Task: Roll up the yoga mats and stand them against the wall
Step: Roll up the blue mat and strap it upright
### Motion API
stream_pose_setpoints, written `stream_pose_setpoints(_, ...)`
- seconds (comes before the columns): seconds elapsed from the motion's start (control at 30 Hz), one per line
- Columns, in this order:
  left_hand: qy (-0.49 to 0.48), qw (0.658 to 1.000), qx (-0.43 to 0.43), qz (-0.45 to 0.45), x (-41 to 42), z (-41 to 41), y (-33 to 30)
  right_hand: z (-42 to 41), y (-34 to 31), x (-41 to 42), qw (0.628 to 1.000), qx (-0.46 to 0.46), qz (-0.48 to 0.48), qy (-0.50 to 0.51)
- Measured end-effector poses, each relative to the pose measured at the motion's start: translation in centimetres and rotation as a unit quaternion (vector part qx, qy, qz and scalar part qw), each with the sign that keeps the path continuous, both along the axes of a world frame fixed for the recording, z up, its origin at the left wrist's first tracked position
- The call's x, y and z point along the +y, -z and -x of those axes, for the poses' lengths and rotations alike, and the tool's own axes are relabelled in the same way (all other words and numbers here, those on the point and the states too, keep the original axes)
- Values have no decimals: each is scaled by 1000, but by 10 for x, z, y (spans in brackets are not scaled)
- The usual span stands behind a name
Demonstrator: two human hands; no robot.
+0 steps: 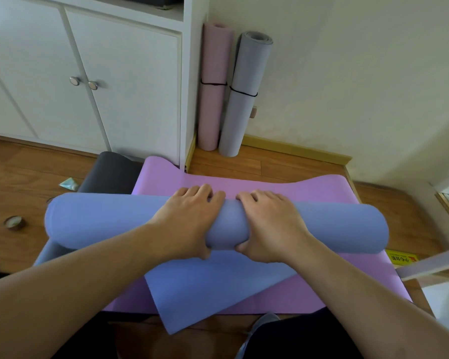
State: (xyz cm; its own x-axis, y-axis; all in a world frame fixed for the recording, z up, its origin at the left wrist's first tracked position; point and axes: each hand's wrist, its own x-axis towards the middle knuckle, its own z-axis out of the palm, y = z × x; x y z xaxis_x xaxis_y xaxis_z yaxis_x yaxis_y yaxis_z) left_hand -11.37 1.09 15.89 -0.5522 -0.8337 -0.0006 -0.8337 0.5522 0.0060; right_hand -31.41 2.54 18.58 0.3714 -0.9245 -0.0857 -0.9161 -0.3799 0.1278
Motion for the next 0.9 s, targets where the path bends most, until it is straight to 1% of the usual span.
stream_pose_setpoints(0.13, 6, 1000, -6, 15, -1, 2, 5, 1, 2, 1, 999, -31, -14, 3)
stream_pose_setpoints(0.2, 3, 1000, 12, 14, -4, 1, 4, 0, 3, 3, 1000, -22, -2, -15)
stream_pose_setpoints(0.33, -5, 999, 40, -15, -7, -2, -2, -1, 3, 5, 999, 11, 8, -30)
stream_pose_setpoints(0.4, -3, 999, 42, -20, -4, -3, -2, -1, 4, 5, 1000, -1, -4, -24)
stream_pose_setpoints(0.47, 6, 999, 35, -11, -1, -3, -1, -1, 1, 4, 1000, -18, -8, -21)
stream_pose_setpoints(0.6, 12, 1000, -8, 6, -2, 0, 2, 3, -6, 2, 999, -43, -20, 5)
stream_pose_setpoints(0.67, 12, 1000, -12, 17, -2, 3, 3, 5, -4, 5, 998, -50, -26, 6)
stream_pose_setpoints(0.73, 9, 1000, -3, 21, -4, 3, 1, 3, -1, 8, 999, -38, -1, -19)
stream_pose_setpoints(0.8, -2, 1000, 24, 1, -6, 1, -5, 1, 0, 11, 998, -30, 30, -39)
stream_pose_setpoints(0.9, -16, 998, 50, -33, -6, -2, -8, -1, 1, 8, 999, -11, 23, -38)
